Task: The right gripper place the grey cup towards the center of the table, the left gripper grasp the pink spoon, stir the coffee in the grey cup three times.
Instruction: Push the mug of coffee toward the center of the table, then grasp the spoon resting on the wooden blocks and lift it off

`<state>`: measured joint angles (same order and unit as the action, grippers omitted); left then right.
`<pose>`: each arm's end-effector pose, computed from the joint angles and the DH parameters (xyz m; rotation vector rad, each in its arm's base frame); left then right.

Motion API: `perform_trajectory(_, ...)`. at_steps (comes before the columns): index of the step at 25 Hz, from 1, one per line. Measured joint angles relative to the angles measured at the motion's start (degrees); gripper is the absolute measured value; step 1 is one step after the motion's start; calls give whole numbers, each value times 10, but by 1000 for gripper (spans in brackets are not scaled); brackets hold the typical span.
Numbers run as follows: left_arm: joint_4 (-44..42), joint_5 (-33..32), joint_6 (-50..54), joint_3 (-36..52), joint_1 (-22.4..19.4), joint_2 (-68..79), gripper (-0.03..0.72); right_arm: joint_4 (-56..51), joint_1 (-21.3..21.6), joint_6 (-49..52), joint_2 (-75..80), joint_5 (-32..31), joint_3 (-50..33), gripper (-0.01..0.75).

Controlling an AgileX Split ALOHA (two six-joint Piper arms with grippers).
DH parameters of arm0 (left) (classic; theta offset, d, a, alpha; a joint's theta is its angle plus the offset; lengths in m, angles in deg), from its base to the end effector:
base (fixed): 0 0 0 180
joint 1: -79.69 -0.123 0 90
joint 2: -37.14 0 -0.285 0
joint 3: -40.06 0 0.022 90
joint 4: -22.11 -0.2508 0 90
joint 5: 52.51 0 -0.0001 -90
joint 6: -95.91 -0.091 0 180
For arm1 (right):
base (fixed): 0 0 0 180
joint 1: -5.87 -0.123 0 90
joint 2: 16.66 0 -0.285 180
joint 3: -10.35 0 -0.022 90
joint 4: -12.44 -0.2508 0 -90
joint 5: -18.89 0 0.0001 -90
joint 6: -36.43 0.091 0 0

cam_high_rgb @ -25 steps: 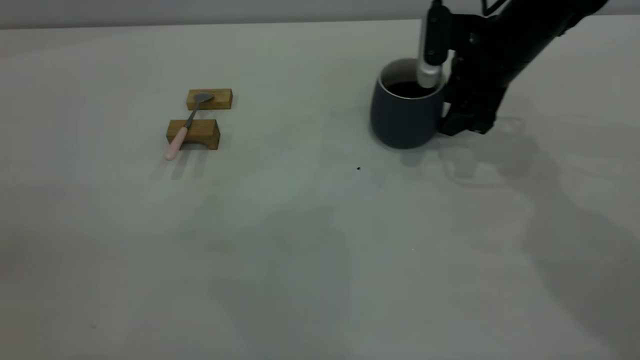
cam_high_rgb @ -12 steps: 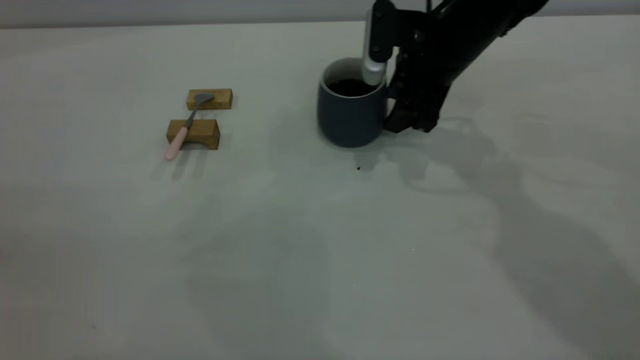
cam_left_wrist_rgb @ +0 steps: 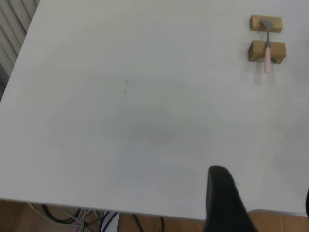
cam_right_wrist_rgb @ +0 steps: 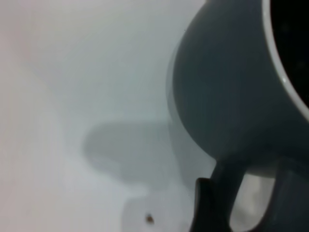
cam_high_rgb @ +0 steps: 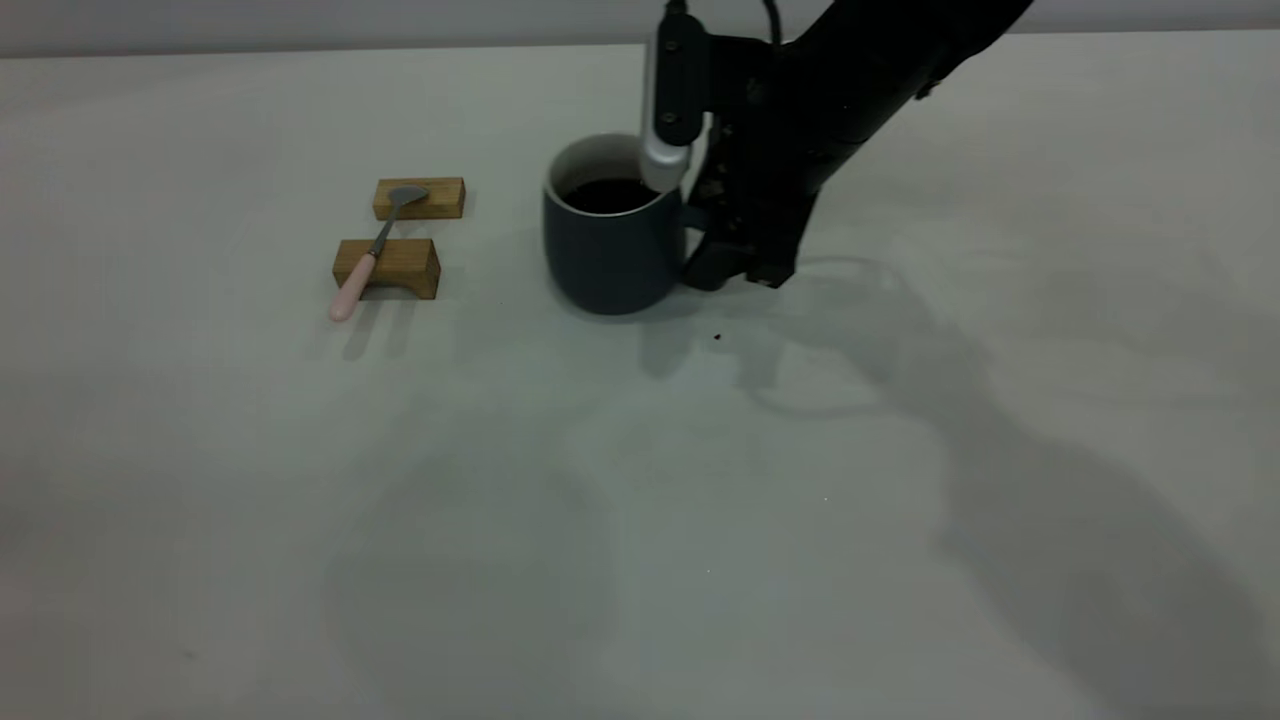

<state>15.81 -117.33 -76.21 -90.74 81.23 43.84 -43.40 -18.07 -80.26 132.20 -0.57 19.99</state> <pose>-0.0096 0.0093 0.2689 -0.1266 2.0981 0.0340 0.4171 0.2127 0.0187 -1.8238 1.8042 0.1173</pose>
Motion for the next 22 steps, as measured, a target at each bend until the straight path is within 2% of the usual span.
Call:
perform_trajectory(5, 0, 0, 0, 0, 0, 0, 476, -17, 10, 9, -6, -18, 0, 521)
perform_trajectory(9, 0, 0, 0, 0, 0, 0, 476, -13, 41, 132, -44, -81, -2, 520)
perform_trajectory(12, 0, 0, 0, 0, 0, 0, 476, 0, 57, 298, -107, -138, -24, 520)
perform_trajectory(14, 0, 0, 0, 0, 0, 0, 476, 43, 58, 449, -162, -174, -53, 520)
perform_trajectory(17, 0, 0, 0, 0, 0, 0, 476, 177, 57, 692, -275, -222, -115, 520)
perform_trajectory(22, 0, 0, 0, 0, 0, 0, 476, 429, 62, 996, -511, -287, -285, 520)
